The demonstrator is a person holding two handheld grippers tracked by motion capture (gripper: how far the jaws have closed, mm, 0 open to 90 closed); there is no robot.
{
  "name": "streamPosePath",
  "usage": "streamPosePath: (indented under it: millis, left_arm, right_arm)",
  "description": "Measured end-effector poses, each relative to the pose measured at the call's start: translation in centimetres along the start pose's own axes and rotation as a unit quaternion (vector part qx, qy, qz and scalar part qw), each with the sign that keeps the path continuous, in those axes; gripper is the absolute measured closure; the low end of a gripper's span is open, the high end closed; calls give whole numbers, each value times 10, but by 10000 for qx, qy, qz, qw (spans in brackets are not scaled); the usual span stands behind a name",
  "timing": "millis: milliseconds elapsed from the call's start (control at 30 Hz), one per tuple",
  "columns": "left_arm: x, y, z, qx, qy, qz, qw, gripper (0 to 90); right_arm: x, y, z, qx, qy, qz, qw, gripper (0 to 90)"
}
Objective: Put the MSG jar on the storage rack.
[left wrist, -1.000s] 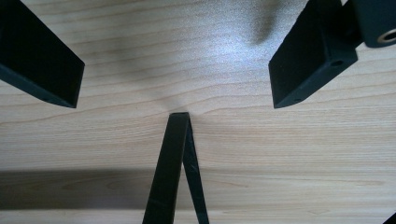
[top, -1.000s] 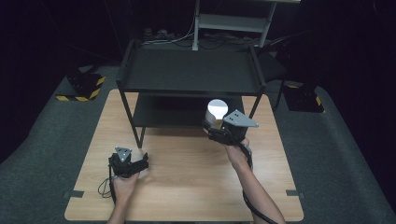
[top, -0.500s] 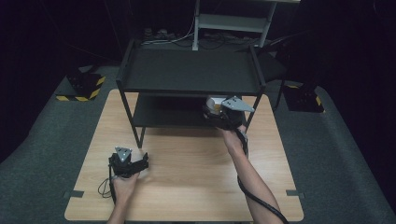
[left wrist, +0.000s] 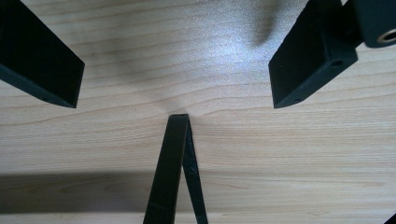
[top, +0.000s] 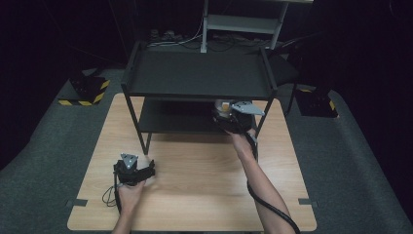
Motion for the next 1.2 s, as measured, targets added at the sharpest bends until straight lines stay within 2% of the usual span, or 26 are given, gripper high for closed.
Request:
streamPosePath:
  millis: [233, 333, 433, 500, 533, 667, 767, 800, 833, 933, 967, 1000, 1067, 1133, 1200]
  left_arm:
    - [0, 0, 0, -2, 12, 4, 10000, 35]
    - [0, 0, 0, 1, 14, 3, 10000, 35]
    - [0, 0, 0, -6, 29, -4, 10000, 35]
    - [0, 0, 0, -6, 26, -8, 10000, 35]
    - [0, 0, 0, -7, 27, -10, 10000, 35]
    - [0, 0, 0, -3, 33, -18, 10000, 35]
    - [-1, 0, 0, 1, 39, -25, 10000, 35]
    - [-1, 0, 0, 1, 39, -25, 10000, 35]
    - [-1, 0, 0, 3, 38, -28, 10000, 36]
    - [-1, 0, 0, -2, 35, -26, 10000, 35]
    - [-1, 0, 0, -2, 35, -26, 10000, 35]
    - [-1, 0, 0, -7, 39, -23, 10000, 35]
    - [-1, 0, 0, -7, 47, -21, 10000, 35]
    - [-1, 0, 0, -3, 62, -23, 10000, 35]
    - [-1, 1, 0, 8, 73, -30, 10000, 35]
  right_arm:
    - [-3, 0, 0, 13, 31, -71, 10000, 296]
    - [-5, -1, 4, -9, 22, -147, 9999, 181]
    - [0, -5, 12, 29, -154, -38, 9999, 118]
    - [1, -9, 16, -4, -218, -22, 9998, 114]
    - [4, -17, 22, -6, -347, 5, 9994, 109]
    - [7, -35, 36, -6, -618, -67, 9981, 106]
    - [12, -51, 48, -63, -740, -165, 9971, 105]
    - [12, -51, 48, -63, -740, -165, 9971, 105]
    - [16, -63, 58, -90, -824, -280, 9962, 104]
    - [25, -82, 78, -63, -949, -368, 9948, 104]
    - [25, -82, 78, -63, -949, -368, 9948, 104]
    - [29, -95, 96, -25, -962, -347, 9948, 104]
    - [29, -106, 112, 11, -898, -248, 9956, 104]
    - [25, -118, 130, 22, -642, -76, 9979, 104]
    - [21, -127, 146, 89, -480, 237, 9985, 102]
Point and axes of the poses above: each handheld gripper's, and its own axes: y roughly forward along the jaws, z roughly out of its underside, x roughly to its left, the point moved 5 cm from there along y, roughly forward along the jaws, and after that the axes turned 12 degrees about -z, right-handed, at the moved point
